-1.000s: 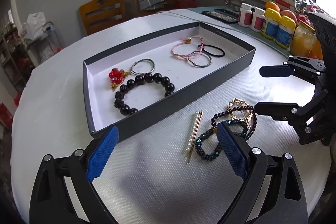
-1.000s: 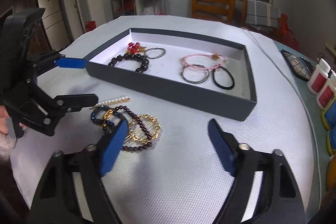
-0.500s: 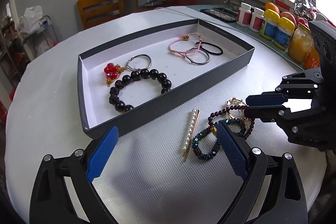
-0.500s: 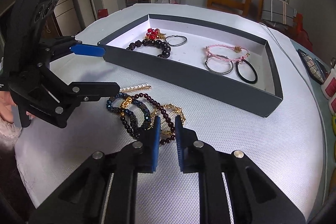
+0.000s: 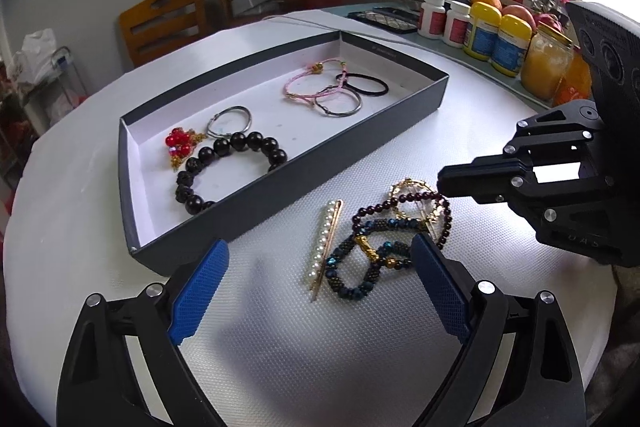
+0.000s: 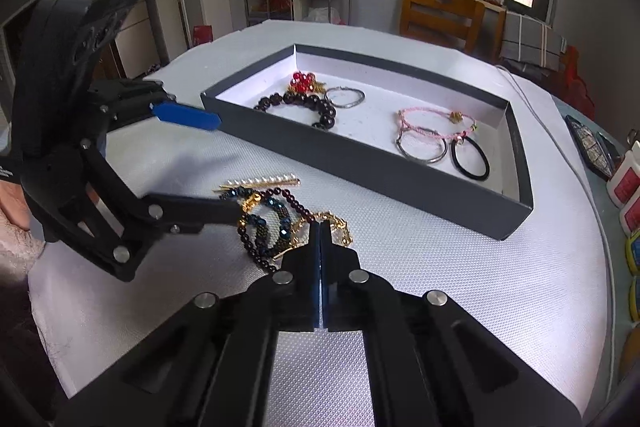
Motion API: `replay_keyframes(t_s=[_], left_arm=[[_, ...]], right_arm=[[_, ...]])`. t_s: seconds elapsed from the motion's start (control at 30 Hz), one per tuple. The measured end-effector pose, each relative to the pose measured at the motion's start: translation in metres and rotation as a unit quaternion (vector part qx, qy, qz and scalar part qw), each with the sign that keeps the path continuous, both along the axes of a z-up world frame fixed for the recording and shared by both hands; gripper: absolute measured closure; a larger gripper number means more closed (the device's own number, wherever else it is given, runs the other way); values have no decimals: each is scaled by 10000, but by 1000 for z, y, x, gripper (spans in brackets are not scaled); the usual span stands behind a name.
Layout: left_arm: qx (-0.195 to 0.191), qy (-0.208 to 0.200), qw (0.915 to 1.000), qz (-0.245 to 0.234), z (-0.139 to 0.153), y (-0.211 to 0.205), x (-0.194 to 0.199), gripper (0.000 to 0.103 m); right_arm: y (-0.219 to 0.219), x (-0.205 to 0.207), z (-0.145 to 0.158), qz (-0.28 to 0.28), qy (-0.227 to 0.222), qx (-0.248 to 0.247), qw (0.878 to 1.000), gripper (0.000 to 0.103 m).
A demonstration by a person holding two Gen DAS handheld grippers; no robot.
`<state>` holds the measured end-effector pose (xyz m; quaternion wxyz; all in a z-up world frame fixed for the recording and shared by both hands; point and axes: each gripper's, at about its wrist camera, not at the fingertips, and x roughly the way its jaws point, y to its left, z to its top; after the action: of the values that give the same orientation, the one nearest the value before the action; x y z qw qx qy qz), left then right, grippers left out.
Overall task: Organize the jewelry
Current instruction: 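Grasp the dark red bead bracelet with the right gripper and lift it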
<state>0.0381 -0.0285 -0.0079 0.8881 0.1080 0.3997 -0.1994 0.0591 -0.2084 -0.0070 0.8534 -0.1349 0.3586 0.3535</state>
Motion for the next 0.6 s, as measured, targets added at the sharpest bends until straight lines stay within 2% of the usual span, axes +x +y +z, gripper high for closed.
replay_keyframes(t_s=[0.17,0.37,0.47,0.6], left_arm=[[200,44,9997,-141,-6,-9,-1,9],[200,79,9997,-126,-8,-8,0,9],[151,61,9998,-101,-6,-6,0,9],[133,68,9998,-89,-5,-3,1,9]], right_arm=[[0,3,-1,-60,37,-62,10000,103],[9,9,-6,-13,95,-278,9996,102],[16,11,-6,56,153,-341,9993,88],[25,15,-3,153,190,-438,9987,87]])
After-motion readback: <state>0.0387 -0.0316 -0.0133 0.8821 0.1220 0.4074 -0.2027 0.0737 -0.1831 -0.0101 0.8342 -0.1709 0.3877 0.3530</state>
